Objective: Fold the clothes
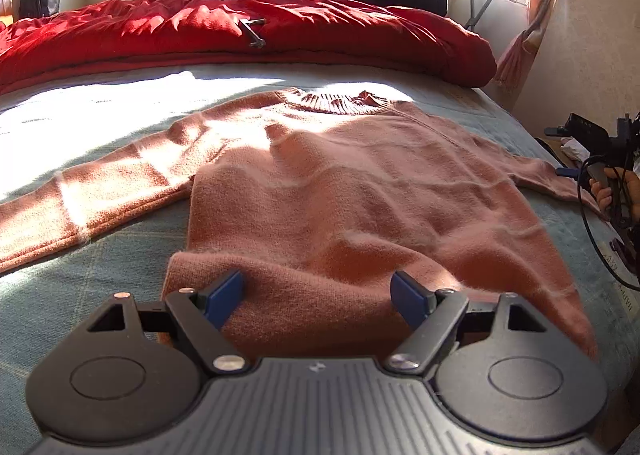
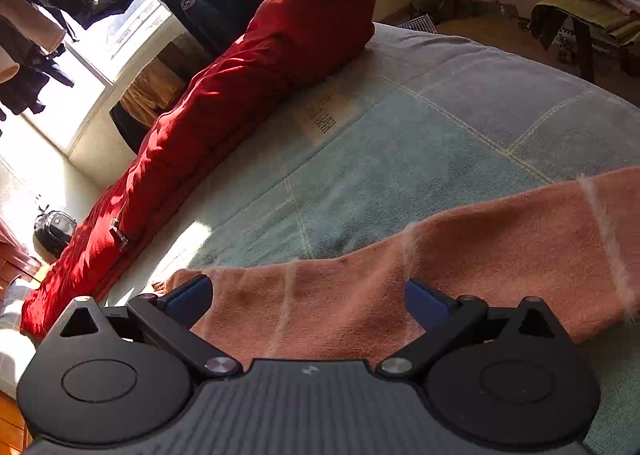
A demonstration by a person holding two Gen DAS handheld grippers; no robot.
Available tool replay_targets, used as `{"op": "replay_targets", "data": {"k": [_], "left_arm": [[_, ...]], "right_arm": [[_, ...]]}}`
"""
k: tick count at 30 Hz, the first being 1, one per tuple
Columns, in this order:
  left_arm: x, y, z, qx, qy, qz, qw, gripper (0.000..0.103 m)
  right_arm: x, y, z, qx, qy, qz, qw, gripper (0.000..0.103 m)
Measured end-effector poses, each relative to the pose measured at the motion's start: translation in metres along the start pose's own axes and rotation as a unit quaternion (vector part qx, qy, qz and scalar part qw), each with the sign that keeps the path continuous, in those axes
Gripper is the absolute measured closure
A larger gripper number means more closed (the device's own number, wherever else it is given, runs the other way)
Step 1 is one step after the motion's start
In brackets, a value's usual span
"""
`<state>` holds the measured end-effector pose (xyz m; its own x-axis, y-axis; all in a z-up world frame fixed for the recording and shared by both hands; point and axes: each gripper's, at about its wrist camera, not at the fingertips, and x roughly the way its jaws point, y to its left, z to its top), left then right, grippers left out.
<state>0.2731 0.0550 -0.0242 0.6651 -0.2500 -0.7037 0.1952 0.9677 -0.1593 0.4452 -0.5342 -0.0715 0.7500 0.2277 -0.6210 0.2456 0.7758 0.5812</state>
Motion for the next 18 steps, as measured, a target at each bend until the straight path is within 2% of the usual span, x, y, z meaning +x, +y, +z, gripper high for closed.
{"op": "replay_targets", "data": {"k": [3,5,8,12,13,15,18], "left_arm": [[-0.001,0.001,0.001,0.000,0.001,0.001,1.0000,0.022],[-0.001,0.003,0.001,-0.003,0.001,0.004,1.0000,0.022],[0.000,0.002,0.001,-0.010,0.000,0.009,0.9999,0.022],[0.000,-0.006,0.004,-0.011,-0.003,0.021,0.9997,0.022],[0.000,-0.008,0.005,-0.010,-0.005,0.022,0.9997,0.022],[-0.003,-0.016,0.008,-0.005,-0.010,0.019,0.9998,0.022],[-0.007,-0.028,0.011,0.006,-0.012,0.022,0.9997,0.022]], "right_arm": [[0.007,-0.031,-0.006,0.024,0.003,-0.039,0.999,0.002],[-0.005,-0.041,-0.010,0.007,-0.013,-0.033,0.999,0.005],[-0.024,-0.052,-0.008,-0.018,-0.027,-0.096,0.995,0.005],[-0.037,-0.064,0.009,0.000,-0.020,-0.111,0.994,0.003],[-0.039,-0.061,0.013,0.001,-0.028,-0.109,0.994,0.000],[-0.037,-0.053,0.019,-0.002,-0.036,-0.080,0.996,0.000],[-0.015,-0.036,0.025,0.008,-0.015,0.004,1.000,0.000]]}}
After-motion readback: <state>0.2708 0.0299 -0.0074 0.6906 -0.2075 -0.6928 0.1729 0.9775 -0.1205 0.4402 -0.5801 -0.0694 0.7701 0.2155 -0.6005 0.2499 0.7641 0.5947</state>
